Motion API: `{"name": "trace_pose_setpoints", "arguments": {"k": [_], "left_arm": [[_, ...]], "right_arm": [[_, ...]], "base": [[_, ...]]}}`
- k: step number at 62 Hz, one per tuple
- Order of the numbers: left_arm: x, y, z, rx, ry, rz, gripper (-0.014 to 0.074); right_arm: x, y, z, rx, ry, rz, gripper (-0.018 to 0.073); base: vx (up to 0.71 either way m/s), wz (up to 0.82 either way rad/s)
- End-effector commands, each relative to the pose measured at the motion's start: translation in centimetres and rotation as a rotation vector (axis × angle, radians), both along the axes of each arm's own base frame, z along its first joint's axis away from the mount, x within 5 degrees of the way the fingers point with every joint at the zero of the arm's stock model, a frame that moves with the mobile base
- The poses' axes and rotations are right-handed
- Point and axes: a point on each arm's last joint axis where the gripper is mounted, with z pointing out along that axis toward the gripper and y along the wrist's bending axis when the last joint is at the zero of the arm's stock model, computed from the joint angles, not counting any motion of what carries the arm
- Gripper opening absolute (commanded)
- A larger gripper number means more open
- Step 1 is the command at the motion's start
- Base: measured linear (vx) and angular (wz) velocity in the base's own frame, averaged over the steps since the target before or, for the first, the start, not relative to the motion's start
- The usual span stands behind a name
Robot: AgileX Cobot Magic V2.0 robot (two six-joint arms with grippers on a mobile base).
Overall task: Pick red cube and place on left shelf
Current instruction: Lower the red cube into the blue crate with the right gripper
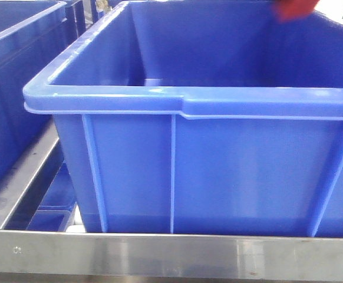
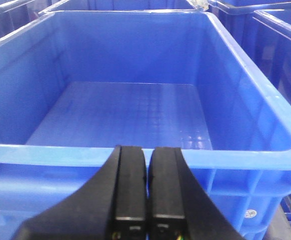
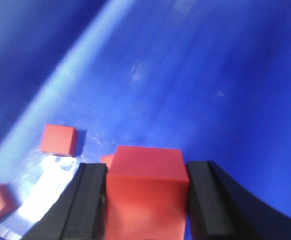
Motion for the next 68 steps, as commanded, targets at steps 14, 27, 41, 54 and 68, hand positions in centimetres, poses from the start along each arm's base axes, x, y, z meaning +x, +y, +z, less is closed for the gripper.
{"name": "trace_pose_setpoints", "arguments": {"k": [14,27,41,54,68], "left_arm": [[0.0,0.0,0.0,-0.013,-0.067,0.004,0.0090],[0.0,0.0,0.0,-0.013,-0.067,0.004,0.0090],[0.0,0.0,0.0,-0.013,-0.067,0.004,0.0090],[0.0,0.0,0.0,-0.013,-0.067,0.004,0.0090],[0.0,0.0,0.0,-0.013,-0.067,0.004,0.0090]], "right_arm": [[7.4,4.5,-3.0,-0.057,0.052,0.009,0.0073],[11.0,6.7,-6.2,-0.101,0.119,-0.003,0.0073],[12.4,7.4,-7.9,-0.116,0.143,-0.006,0.0076],[12.3,7.3,-8.3,-0.128,0.171,-0.015,0.0266],[12.2,7.2,-8.1,-0.138,0.191,-0.026,0.0487]], "base": [[0.00,0.00],[0.00,0.00],[0.01,0.08],[0.00,0.00],[0.00,0.00]]}}
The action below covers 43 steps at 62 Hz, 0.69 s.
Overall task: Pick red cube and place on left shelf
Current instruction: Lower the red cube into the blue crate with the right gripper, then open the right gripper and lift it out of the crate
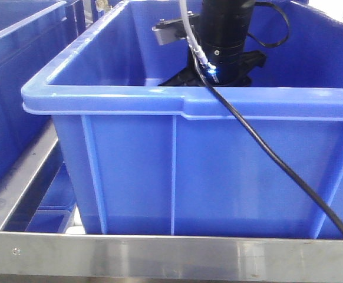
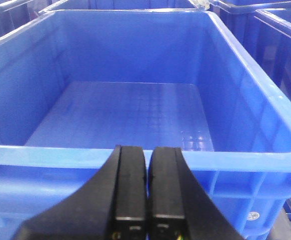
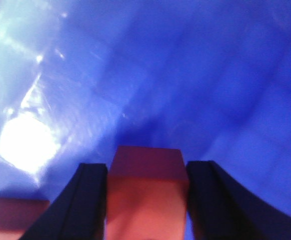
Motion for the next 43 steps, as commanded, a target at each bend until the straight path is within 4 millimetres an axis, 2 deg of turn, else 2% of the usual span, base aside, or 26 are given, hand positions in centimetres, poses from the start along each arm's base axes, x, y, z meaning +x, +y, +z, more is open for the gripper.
{"name": "trace_pose_setpoints", "arguments": {"k": [1,15,24,26,35,43], "left_arm": [[0.0,0.0,0.0,-0.013,-0.067,0.004,0.0090],[0.0,0.0,0.0,-0.013,-0.067,0.004,0.0090],[0.0,0.0,0.0,-0.013,-0.067,0.004,0.0090],[0.0,0.0,0.0,-0.013,-0.067,0.004,0.0090],[0.0,0.0,0.0,-0.013,-0.067,0.004,0.0090],[0.0,0.0,0.0,-0.013,-0.067,0.004,0.0090]], "right_arm": [[0.0,-0.3,3.9,0.042,-0.099,0.007,0.0491],[-0.4,-0.6,6.0,0.058,-0.126,-0.002,0.0495],[-1.4,-1.2,8.9,0.099,-0.190,0.001,0.0456],[-2.1,-1.6,10.1,0.119,-0.220,0.004,0.0431],[-4.9,-3.1,12.9,0.177,-0.307,0.025,0.0301],[-7.9,-4.8,13.7,0.222,-0.369,0.053,0.0202]], "base": [[0.00,0.00],[0.00,0.00],[0.00,0.00],[0.00,0.00],[0.00,0.00],[0.00,0.00]]}}
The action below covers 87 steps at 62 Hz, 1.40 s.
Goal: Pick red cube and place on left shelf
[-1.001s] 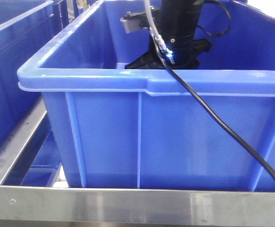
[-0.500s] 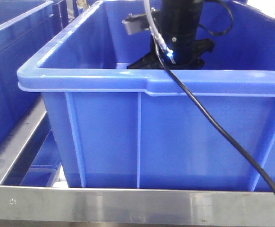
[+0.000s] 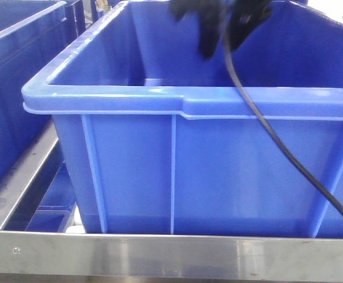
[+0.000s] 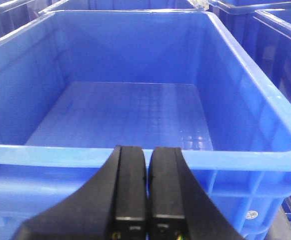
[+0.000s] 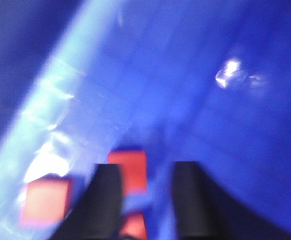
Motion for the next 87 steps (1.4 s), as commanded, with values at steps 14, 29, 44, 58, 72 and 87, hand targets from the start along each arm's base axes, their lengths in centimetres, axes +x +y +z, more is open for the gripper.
{"name": "trace_pose_setpoints", "arguments": {"k": [14,29,44,58,72,87], "left_arm": [[0.0,0.0,0.0,-0.013,-0.067,0.004,0.0090],[0.0,0.0,0.0,-0.013,-0.067,0.004,0.0090],[0.0,0.0,0.0,-0.013,-0.067,0.004,0.0090],[0.0,0.0,0.0,-0.013,-0.067,0.004,0.0090],[0.0,0.0,0.0,-0.013,-0.067,0.004,0.0090],[0.0,0.0,0.0,-0.013,-0.067,0.004,0.0090]], "right_arm": [[-9.0,-5.1,4.0,0.171,-0.303,0.092,0.0075],[-16.6,-9.2,2.5,0.290,-0.487,0.150,0.0050],[-22.6,-12.7,-0.6,0.368,-0.623,0.174,0.0050],[-24.9,-14.2,-2.4,0.392,-0.672,0.171,0.0050],[-25.0,-14.3,-2.6,0.391,-0.671,0.170,0.0050],[-25.0,-14.3,-2.6,0.391,-0.671,0.169,0.0050]], "base": [[0.00,0.00],[0.00,0.00],[0.00,0.00],[0.00,0.00],[0.00,0.00],[0.00,0.00]]}}
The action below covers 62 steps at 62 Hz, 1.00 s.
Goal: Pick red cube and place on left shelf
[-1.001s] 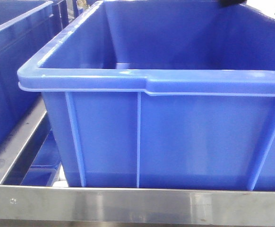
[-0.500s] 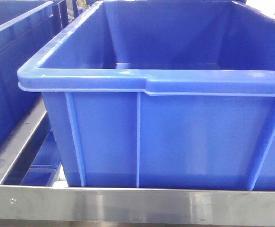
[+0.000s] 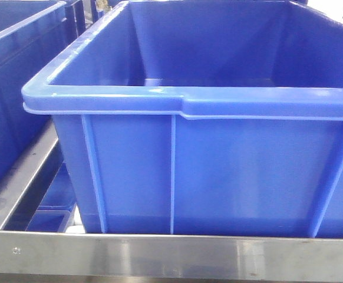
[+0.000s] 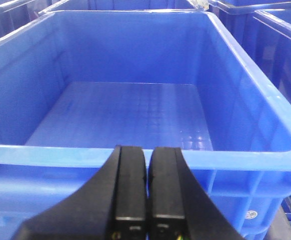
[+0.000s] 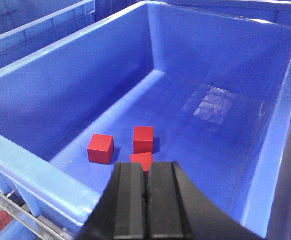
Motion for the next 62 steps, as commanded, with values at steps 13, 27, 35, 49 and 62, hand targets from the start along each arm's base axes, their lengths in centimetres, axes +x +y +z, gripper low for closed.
{"name": "trace_pose_setpoints", "arguments": {"k": [13,27,35,49,62], "left_arm": [[0.0,0.0,0.0,-0.013,-0.067,0.004,0.0090],[0.0,0.0,0.0,-0.013,-0.067,0.004,0.0090],[0.0,0.0,0.0,-0.013,-0.067,0.004,0.0090],[0.0,0.0,0.0,-0.013,-0.067,0.004,0.0090],[0.0,0.0,0.0,-0.013,-0.067,0.004,0.0090]], "right_arm": [[-0.1,0.3,1.4,0.092,-0.056,0.027,0.0050],[-0.2,0.3,1.6,0.082,-0.195,0.041,0.0050],[-0.3,-1.1,1.4,0.119,-0.253,-0.113,0.0050],[-1.3,-3.5,-1.8,0.136,-0.273,-0.417,0.0050],[-2.2,-4.2,-5.1,0.196,-0.270,-0.531,0.0050]], "base": [[0.00,0.00],[-0.01,-0.07],[0.00,0.00],[0.00,0.00],[0.00,0.00]]}}
